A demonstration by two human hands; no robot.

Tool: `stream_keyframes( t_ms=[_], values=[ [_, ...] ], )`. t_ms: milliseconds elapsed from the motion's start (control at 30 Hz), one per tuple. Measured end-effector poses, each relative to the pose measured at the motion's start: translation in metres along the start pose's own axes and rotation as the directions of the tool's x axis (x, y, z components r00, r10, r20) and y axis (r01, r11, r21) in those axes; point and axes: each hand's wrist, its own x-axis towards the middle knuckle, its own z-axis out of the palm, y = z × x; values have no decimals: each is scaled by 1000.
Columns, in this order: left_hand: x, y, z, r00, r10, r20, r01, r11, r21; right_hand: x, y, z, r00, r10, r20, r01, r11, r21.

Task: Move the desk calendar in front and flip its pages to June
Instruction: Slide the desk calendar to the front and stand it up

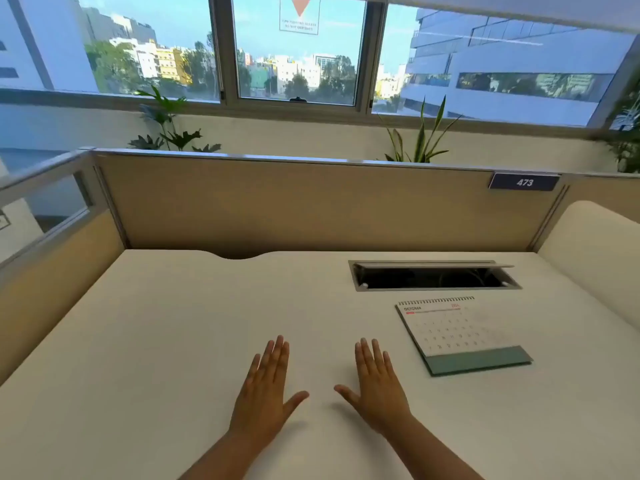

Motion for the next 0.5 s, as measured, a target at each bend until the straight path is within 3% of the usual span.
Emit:
stream_keyframes(
  t_ms=[133,267,500],
  values=[
    [-25,8,18,987,-45,154,42,999,20,-21,-3,17,981,22,192,-33,998,57],
    [-29,0,27,985,-66,160,65,998,15,-28,-4,11,961,30,274,-59,993,99],
    [-28,-5,34,971,-102,214,100,995,18,-33,0,23,988,-3,155,-11,996,89]
  ],
)
